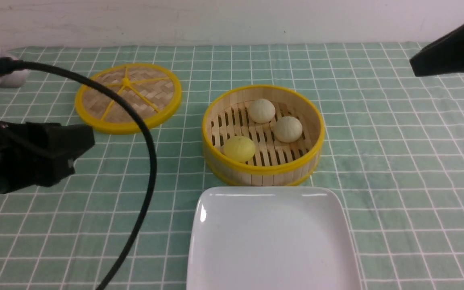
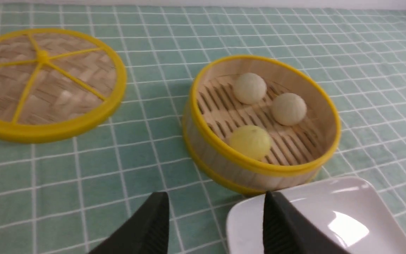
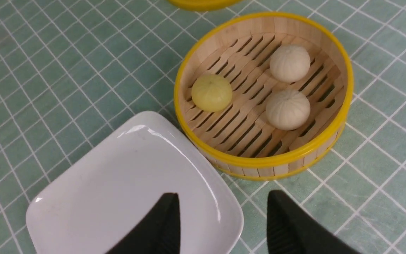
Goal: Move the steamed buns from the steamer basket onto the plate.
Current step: Use the right arm to grab the steamed stuffed bun that is closest to it
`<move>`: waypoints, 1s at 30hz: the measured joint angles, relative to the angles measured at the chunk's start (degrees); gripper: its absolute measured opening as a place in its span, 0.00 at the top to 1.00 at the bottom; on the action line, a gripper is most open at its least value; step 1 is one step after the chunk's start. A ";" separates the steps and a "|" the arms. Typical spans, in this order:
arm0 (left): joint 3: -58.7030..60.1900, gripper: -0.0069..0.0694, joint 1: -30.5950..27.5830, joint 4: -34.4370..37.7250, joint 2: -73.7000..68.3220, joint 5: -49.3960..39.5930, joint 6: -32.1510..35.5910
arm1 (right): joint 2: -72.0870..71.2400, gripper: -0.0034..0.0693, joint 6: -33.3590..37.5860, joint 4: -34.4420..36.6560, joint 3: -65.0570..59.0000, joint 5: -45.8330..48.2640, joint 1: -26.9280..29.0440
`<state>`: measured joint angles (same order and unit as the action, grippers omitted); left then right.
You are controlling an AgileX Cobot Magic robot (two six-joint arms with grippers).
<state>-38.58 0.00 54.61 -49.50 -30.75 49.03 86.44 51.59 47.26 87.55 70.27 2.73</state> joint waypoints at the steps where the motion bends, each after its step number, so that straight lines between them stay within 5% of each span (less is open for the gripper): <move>1: 0.00 0.41 0.00 2.01 -0.26 -0.79 1.59 | 1.95 0.48 0.00 -0.26 1.55 0.00 -0.48; 9: -0.11 0.45 0.00 9.67 -1.79 -3.98 9.20 | 13.43 0.48 -0.77 -6.59 11.90 0.02 -9.64; 19: -0.11 0.45 0.00 9.73 -3.89 -6.38 9.80 | 27.83 0.48 -12.62 -32.39 19.72 -7.93 -22.41; 30: -0.11 0.45 0.00 8.75 -3.89 -7.17 9.80 | 42.22 0.48 -15.07 -34.54 32.81 -9.43 -23.14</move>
<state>-38.69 0.00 63.36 -53.40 -37.92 58.83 128.66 36.52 12.72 120.35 60.84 -20.41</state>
